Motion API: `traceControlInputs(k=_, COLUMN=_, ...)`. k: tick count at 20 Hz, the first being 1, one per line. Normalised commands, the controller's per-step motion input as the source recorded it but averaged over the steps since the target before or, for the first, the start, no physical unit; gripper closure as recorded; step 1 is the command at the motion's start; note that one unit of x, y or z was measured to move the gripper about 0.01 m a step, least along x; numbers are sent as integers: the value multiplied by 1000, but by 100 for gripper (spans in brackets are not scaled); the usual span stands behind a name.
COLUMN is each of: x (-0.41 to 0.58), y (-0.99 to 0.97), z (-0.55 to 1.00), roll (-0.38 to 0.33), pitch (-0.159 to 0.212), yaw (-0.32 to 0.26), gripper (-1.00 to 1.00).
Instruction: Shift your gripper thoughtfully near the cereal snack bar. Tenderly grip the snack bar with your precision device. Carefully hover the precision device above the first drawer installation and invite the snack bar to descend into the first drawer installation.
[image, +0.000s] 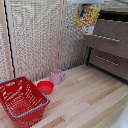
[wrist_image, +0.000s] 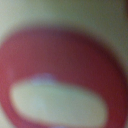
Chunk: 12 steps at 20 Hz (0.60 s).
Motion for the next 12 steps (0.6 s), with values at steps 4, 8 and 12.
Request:
traceControlInputs(k=4, x=0, y=-764, z=773, roll=52, pitch=19, yaw=96, gripper=100)
traceControlInputs(k=8, x=-1, y=-785, z=754, roll=46, pitch=13, yaw=107, gripper=100)
traceControlInputs(k=12, x=0, y=-760, z=799, roll=42, pitch=8, yaw=97, gripper=100)
